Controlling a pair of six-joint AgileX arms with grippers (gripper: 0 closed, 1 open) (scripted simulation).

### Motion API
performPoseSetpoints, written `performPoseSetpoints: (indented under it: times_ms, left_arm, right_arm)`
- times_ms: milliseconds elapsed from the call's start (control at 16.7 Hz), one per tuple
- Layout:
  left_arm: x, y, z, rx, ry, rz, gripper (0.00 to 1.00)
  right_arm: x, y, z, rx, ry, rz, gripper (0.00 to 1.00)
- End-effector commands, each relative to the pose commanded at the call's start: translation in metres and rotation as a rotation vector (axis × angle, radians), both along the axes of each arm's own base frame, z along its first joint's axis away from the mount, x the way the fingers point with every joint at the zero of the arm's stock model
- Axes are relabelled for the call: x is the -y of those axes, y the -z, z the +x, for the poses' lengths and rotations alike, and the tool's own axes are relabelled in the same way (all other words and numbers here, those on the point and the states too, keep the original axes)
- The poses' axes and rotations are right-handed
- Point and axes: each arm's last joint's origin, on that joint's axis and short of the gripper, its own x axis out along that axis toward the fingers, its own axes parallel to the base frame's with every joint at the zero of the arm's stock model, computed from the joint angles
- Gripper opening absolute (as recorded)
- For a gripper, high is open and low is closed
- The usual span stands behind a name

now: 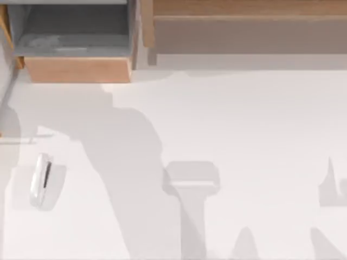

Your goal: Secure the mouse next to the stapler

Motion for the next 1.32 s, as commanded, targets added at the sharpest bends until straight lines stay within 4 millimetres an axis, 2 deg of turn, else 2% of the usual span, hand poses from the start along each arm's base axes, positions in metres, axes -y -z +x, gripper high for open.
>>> performPoseSetpoints:
  times_ms: [180,420,720,900,1080,1320]
  left_arm:
    - [0.038,-0.021,-0.009,0.051,0.016,-0.007,0.00]
    - [0.107,-0.024,-0.026,0.068,0.066,-0.034,0.00]
    - [0.195,0.008,-0.065,-0.011,0.134,-0.061,0.00]
    - [0.236,0.035,-0.097,-0.081,0.162,-0.056,0.00]
    - [0.264,0.059,-0.130,-0.141,0.176,-0.037,0.00]
    - [0.284,0.081,-0.162,-0.186,0.180,-0.011,0.00]
  right_arm:
    - [0.000,0.000,0.000,0.000,0.000,0.000,1.00]
    - [0.000,0.000,0.000,0.000,0.000,0.000,1.00]
    - [0.000,0.000,0.000,0.000,0.000,0.000,1.00]
    - [0.000,0.000,0.000,0.000,0.000,0.000,1.00]
    - [0.000,0.000,0.000,0.000,0.000,0.000,1.00]
    - [0.000,0.000,0.000,0.000,0.000,0.000,1.00]
